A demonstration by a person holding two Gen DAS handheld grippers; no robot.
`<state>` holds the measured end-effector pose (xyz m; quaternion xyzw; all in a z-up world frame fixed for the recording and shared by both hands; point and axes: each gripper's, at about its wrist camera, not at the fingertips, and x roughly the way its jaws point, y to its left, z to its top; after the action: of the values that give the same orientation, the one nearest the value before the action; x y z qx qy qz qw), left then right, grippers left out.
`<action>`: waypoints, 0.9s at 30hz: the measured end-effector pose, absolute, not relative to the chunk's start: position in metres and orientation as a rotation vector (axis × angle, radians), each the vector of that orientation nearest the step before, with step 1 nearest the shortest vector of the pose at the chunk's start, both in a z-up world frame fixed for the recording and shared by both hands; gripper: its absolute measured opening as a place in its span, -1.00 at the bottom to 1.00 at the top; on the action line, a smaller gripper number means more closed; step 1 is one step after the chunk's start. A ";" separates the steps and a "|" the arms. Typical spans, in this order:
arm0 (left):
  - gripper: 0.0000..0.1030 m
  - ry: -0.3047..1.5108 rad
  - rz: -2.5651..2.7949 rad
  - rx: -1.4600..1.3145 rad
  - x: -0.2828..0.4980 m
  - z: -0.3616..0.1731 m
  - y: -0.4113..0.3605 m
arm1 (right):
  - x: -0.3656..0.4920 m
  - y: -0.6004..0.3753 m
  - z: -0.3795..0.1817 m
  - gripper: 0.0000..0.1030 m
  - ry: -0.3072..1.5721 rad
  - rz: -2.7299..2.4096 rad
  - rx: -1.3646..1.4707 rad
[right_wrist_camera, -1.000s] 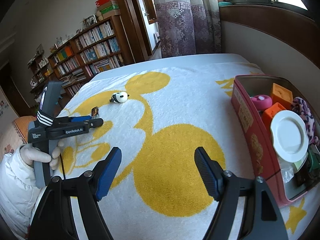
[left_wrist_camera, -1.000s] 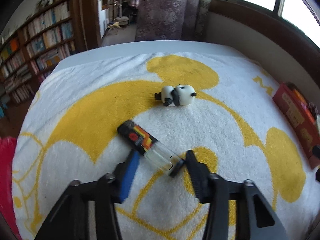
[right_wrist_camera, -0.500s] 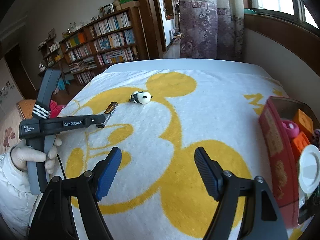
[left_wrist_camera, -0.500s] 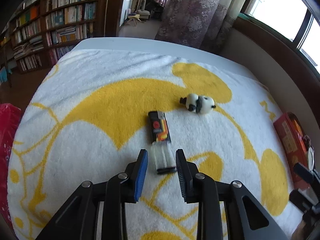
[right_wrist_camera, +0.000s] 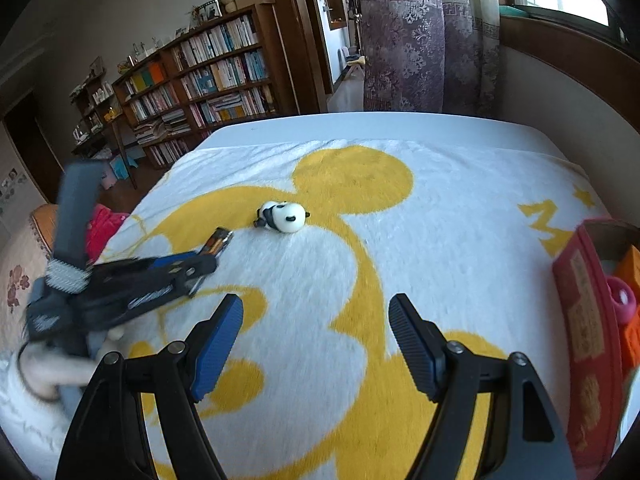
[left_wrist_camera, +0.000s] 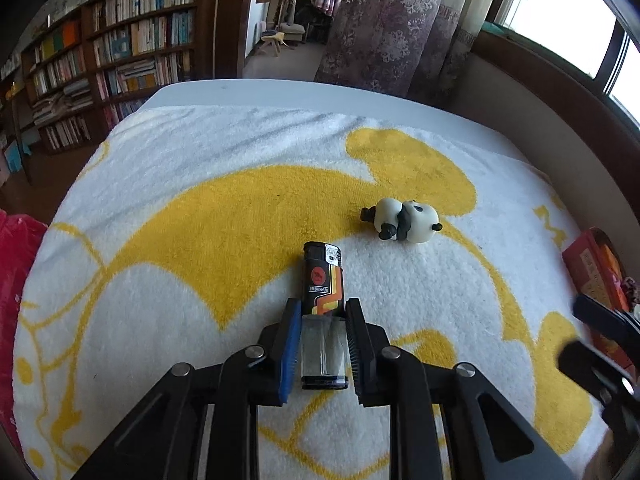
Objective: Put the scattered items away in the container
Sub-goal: 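Grasp the panda figure with the right gripper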
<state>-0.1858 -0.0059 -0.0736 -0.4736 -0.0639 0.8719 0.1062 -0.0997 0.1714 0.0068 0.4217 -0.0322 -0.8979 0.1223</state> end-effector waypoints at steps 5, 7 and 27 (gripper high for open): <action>-0.55 -0.230 2.590 -1.326 -0.179 -0.057 -0.014 | -0.131 0.163 0.001 0.53 -0.114 -2.587 1.254; -0.55 -0.249 2.593 -1.308 -0.178 -0.052 -0.018 | -0.145 0.159 -0.002 0.53 -0.135 -2.568 1.266; -0.55 -0.301 2.597 -1.362 -0.183 -0.064 -0.028 | -0.211 0.110 -0.042 0.15 0.026 -2.495 1.363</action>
<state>-0.1831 -0.0285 -0.0636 -0.4599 -0.1016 0.8768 0.0965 -0.2112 0.1101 -0.0425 0.4742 0.0089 -0.8677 0.1487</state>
